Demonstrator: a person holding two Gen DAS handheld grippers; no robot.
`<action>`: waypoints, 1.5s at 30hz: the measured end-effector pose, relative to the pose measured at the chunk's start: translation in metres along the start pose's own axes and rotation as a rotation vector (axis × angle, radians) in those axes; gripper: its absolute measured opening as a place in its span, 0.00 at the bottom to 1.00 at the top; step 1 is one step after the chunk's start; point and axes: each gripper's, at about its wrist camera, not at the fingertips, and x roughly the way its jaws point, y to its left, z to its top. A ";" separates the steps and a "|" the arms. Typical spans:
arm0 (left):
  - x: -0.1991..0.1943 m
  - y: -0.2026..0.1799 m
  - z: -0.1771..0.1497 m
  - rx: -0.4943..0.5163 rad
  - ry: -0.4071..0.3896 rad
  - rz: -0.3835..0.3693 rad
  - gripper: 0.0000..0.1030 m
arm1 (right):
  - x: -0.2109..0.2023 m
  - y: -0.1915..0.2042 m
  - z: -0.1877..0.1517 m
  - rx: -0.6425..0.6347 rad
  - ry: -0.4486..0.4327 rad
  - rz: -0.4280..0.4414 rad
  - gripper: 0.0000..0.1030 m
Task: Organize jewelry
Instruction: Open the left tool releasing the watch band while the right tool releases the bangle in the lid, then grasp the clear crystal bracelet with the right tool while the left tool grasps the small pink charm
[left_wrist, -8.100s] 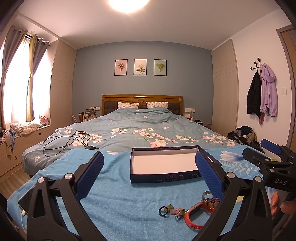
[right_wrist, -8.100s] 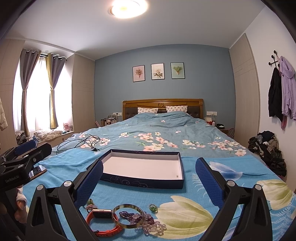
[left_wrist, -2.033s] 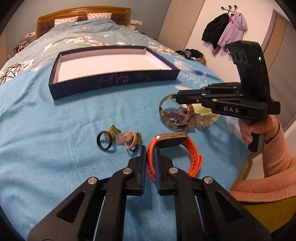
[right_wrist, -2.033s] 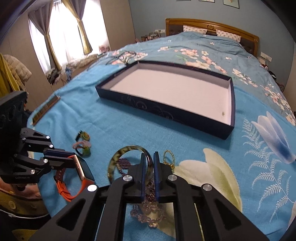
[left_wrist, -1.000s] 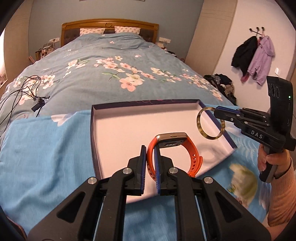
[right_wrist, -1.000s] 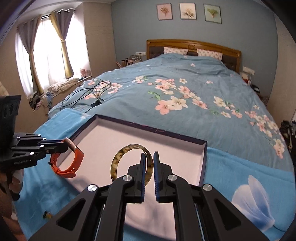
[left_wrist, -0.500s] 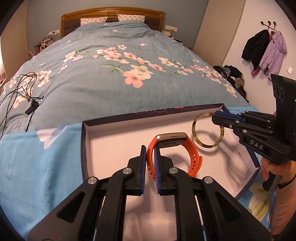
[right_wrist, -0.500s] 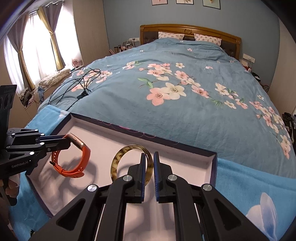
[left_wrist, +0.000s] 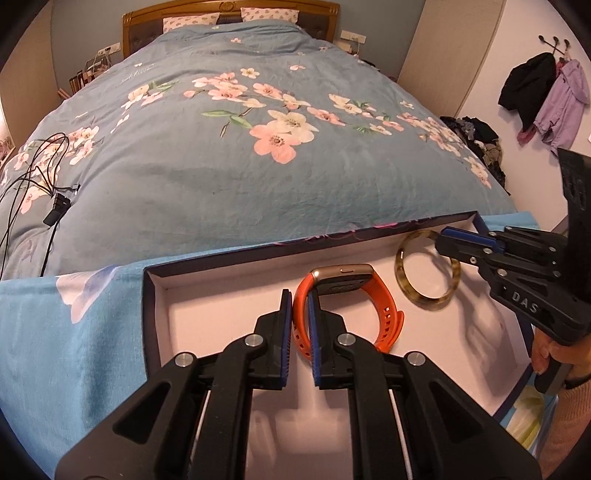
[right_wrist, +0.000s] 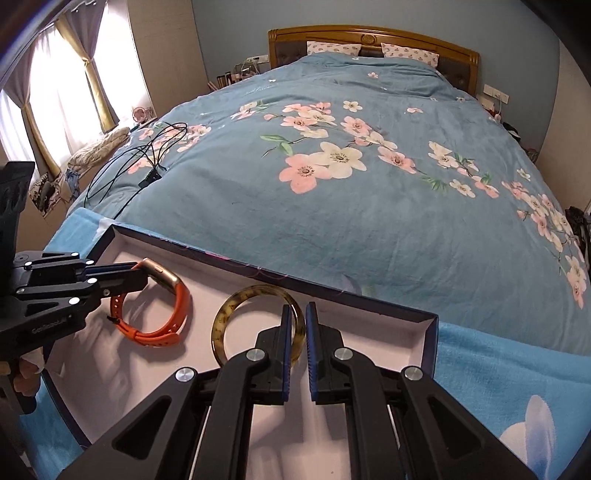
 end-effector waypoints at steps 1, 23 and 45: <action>0.001 -0.001 0.000 -0.006 0.003 -0.001 0.09 | 0.002 0.000 0.001 0.002 0.005 -0.001 0.06; -0.122 -0.021 -0.074 0.089 -0.286 0.000 0.45 | -0.129 0.033 -0.112 -0.122 -0.168 0.104 0.39; -0.158 -0.045 -0.239 0.129 -0.230 -0.094 0.52 | -0.148 0.082 -0.231 -0.202 -0.066 0.104 0.20</action>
